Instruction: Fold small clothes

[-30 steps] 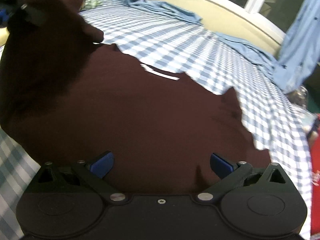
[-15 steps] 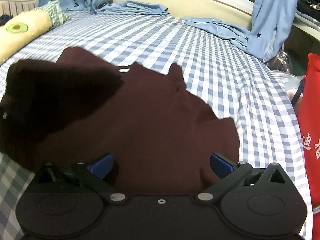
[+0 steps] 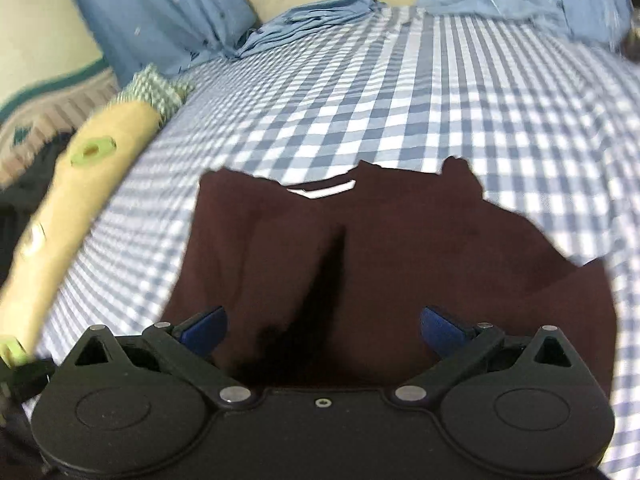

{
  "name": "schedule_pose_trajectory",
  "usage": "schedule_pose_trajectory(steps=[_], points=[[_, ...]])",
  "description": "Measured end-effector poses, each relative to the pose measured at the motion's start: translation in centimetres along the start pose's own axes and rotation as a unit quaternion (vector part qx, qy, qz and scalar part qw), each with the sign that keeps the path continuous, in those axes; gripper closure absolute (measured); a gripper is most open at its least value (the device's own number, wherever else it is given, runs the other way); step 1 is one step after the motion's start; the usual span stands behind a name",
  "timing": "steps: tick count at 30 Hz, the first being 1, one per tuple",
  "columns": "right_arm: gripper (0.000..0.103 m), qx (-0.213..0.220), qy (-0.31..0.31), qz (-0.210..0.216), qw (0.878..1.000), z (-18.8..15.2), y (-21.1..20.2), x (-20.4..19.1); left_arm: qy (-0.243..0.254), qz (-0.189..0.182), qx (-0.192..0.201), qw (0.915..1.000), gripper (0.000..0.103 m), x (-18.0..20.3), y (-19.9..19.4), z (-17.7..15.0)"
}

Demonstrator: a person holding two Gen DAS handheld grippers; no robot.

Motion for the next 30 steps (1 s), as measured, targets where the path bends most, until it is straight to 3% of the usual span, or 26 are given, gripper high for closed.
schedule_pose_trajectory(steps=[4, 7, 10, 12, 14, 16, 20, 22, 26, 30], points=[[0.000, 0.002, 0.073, 0.029, 0.997, 0.3, 1.7, 0.2, 0.040, 0.023, -0.013, 0.9989, 0.014, -0.4, 0.4, -1.1], [0.001, -0.009, 0.094, 0.041, 0.995, 0.2, 3.1, 0.4, 0.078, 0.035, -0.017, 0.9962, 0.013, 0.0, 0.8, -1.8], [0.007, -0.026, 0.091, 0.050, 0.994, -0.2, 4.1, -0.2, 0.116, 0.050, -0.021, 0.9918, 0.014, 0.7, 1.4, -2.1], [0.013, -0.035, 0.080, 0.044, 0.995, -0.3, 4.6, -0.6, 0.135, 0.059, -0.024, 0.9888, 0.024, 1.0, 2.0, -2.3], [0.031, -0.040, 0.071, 0.041, 0.996, -0.3, 5.0, -0.9, 0.152, 0.052, -0.032, 0.9865, 0.044, 1.4, 2.5, -2.5], [0.048, -0.044, 0.063, 0.030, 0.997, -0.4, 5.4, -0.9, 0.159, 0.040, -0.030, 0.9860, 0.057, 1.9, 2.6, -2.6], [0.079, -0.045, 0.056, 0.015, 0.997, -0.5, 5.5, -0.7, 0.181, 0.045, -0.011, 0.9823, 0.079, 2.8, 2.5, -2.7], [0.093, -0.036, 0.050, 0.010, 0.998, -0.3, 5.3, -0.7, 0.169, 0.046, -0.007, 0.9845, 0.085, 2.6, 2.5, -2.5], [0.099, -0.011, 0.014, 0.008, 1.000, 0.6, 3.8, -1.7, 0.135, 0.035, 0.007, 0.9902, 0.090, 2.2, 1.7, -1.6], [0.099, 0.025, -0.008, 0.005, 1.000, 1.8, 1.3, -2.9, 0.132, 0.026, 0.025, 0.9906, 0.090, 3.2, 0.7, -0.6]])
Point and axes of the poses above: each gripper's, at about its wrist camera, not at the fingertips, and y roughly the way its jaws point, x to its right, z to its top, the point moved 8 cm from there along y, roughly the way its jaws point, and after that the axes turned 12 degrees about z, right-handed, at the moved point
